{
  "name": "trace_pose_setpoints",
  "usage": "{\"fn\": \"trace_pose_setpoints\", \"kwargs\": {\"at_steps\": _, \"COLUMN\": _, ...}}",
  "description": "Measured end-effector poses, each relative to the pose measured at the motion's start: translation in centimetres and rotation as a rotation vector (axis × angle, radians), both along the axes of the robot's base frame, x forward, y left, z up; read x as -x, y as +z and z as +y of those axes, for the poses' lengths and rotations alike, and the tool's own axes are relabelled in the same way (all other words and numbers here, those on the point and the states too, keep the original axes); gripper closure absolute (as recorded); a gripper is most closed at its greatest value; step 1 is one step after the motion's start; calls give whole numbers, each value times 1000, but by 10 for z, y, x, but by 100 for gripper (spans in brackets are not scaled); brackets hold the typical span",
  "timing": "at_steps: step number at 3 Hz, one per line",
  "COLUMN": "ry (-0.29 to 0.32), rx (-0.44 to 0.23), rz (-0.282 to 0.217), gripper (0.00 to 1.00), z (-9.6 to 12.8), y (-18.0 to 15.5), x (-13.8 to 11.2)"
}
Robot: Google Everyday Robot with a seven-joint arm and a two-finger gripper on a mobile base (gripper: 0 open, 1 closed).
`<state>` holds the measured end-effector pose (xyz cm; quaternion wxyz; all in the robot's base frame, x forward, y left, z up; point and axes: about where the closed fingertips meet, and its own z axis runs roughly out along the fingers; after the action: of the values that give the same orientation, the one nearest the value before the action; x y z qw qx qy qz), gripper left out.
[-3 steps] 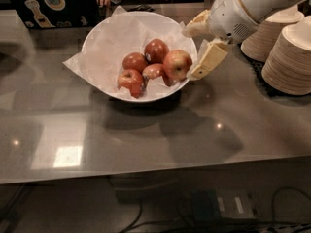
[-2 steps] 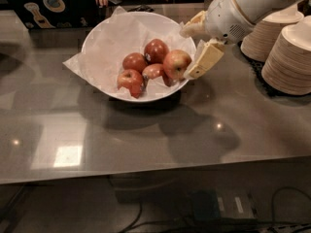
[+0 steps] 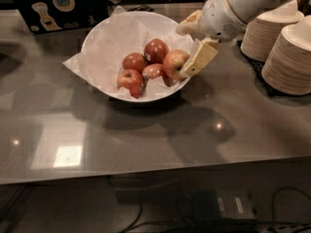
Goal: Pick apple from white bowl
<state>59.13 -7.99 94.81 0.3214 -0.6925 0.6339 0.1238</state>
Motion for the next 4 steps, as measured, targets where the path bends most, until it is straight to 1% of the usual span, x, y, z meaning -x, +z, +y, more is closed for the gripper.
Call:
{"fn": "trace_pose_setpoints", "kwargs": {"at_steps": 2, "ry": 7, "rx": -12, "rz": 59, "gripper": 25, "z": 5, "y": -20, "x": -14}}
{"fn": "trace_pose_setpoints", "kwargs": {"at_steps": 3, "ry": 13, "rx": -19, "rz": 99, "gripper": 25, "z": 7, "y": -34, "x": -16}}
{"fn": "trace_pose_setpoints", "kwargs": {"at_steps": 4, "ry": 22, "rx": -22, "rz": 128, "gripper": 25, "z": 8, "y": -42, "x": -16}}
